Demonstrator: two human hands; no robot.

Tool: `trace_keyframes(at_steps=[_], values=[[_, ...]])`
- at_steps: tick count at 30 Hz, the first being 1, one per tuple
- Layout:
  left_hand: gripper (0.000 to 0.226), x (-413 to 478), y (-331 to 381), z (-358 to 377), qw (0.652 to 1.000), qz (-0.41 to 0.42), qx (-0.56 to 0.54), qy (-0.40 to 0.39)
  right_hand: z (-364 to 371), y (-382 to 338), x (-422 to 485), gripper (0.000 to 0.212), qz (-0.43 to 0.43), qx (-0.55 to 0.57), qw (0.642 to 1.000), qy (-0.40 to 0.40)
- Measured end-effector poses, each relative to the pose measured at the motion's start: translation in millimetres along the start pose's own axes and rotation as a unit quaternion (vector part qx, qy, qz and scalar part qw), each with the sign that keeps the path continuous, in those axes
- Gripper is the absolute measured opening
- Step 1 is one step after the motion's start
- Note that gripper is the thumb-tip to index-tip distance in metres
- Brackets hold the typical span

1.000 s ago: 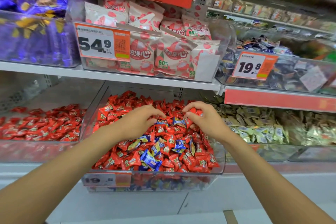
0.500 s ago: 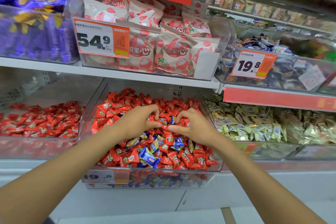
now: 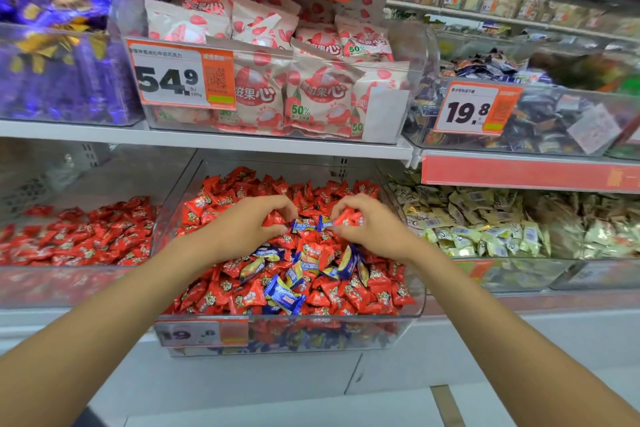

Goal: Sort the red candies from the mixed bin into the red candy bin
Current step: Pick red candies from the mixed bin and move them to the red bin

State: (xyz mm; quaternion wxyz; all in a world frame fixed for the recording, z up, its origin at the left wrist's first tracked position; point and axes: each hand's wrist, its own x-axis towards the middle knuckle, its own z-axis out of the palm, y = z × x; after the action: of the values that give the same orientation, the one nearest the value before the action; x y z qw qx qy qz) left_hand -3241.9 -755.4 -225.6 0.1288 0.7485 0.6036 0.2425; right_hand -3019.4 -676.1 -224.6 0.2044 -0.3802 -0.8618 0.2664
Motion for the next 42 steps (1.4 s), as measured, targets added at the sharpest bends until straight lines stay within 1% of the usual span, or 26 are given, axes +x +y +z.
trace_keyframes(at_steps=[2,4,5,7,9,12,14,18,20,24,30,34,35,36,38,39,40,42], values=[[0.027,1.3,-1.8,2.8,0.998,-0.008,0.036,-0.043,-7.3,2.6,-0.3,0.019,0.003,0.03,0.999,0.028],[0.036,3.2,-5.1,4.5,0.994,-0.03,0.071,-0.08,-11.6,4.4,-1.2,0.011,0.012,0.05,0.998,0.041],[0.04,4.0,-6.9,5.4,0.992,-0.039,0.078,-0.091,-12.4,3.9,-2.3,0.009,0.015,0.054,0.998,0.042],[0.038,6.2,-10.6,7.3,0.992,-0.044,0.079,-0.09,-10.7,1.8,-5.2,0.011,0.017,0.055,0.998,0.035],[0.032,6.6,-12.0,7.4,0.995,-0.032,0.071,-0.06,-7.6,-2.9,-8.2,0.012,0.01,0.057,0.998,0.028],[0.03,2.7,-8.8,2.8,0.999,-0.014,0.042,-0.003,-3.3,-10.9,-11.2,0.012,-0.003,0.054,0.998,0.042],[0.03,-3.4,-4.8,-3.6,0.999,-0.013,0.029,0.024,-0.2,-15.4,-12.8,0.012,-0.007,0.059,0.997,0.049],[0.039,-29.8,-2.9,-26.5,0.997,-0.02,0.025,0.071,11.1,-29.2,-14.7,0.011,-0.022,0.054,0.998,0.037],[0.032,-51.0,-8.2,-43.8,0.995,-0.028,0.024,0.096,18.6,-45.0,-12.8,0.012,-0.037,0.047,0.998,0.033],[0.022,-98.0,-46.5,-88.3,0.986,-0.066,0.033,0.147,39.9,-96.5,4.5,0.013,-0.092,0.035,0.995,0.016],[0.015,-146.8,-150.8,-142.3,0.959,-0.187,0.056,0.204,110.1,-185.6,69.2,0.024,-0.22,-0.018,0.975,-0.039],[0.019,-148.0,-203.2,-154.9,0.949,-0.249,0.085,0.176,169.8,-220.6,131.3,0.026,-0.213,-0.05,0.974,-0.061],[0.021,-148.1,-211.3,-155.5,0.946,-0.264,0.096,0.163,181.4,-225.3,143.7,0.032,-0.199,-0.057,0.976,-0.066],[0.026,-149.2,-219.5,-155.1,0.945,-0.277,0.097,0.145,190.5,-228.7,154.2,0.043,-0.18,-0.067,0.978,-0.085],[0.05,-154.0,-228.6,-152.8,0.945,-0.296,0.096,0.098,198.8,-232.1,166.2,0.068,-0.138,-0.099,0.972,-0.161],[0.058,-157.0,-230.1,-151.5,0.944,-0.304,0.096,0.08,198.3,-230.7,169.0,0.074,-0.131,-0.123,0.966,-0.187],[0.061,-159.8,-229.3,-150.2,0.946,-0.304,0.09,0.072,194.4,-227.8,169.1,0.074,-0.136,-0.149,0.961,-0.189],[0.059,-163.7,-219.9,-146.1,0.953,-0.287,0.069,0.069,178.7,-216.5,161.1,0.061,-0.157,-0.181,0.959,-0.153]])
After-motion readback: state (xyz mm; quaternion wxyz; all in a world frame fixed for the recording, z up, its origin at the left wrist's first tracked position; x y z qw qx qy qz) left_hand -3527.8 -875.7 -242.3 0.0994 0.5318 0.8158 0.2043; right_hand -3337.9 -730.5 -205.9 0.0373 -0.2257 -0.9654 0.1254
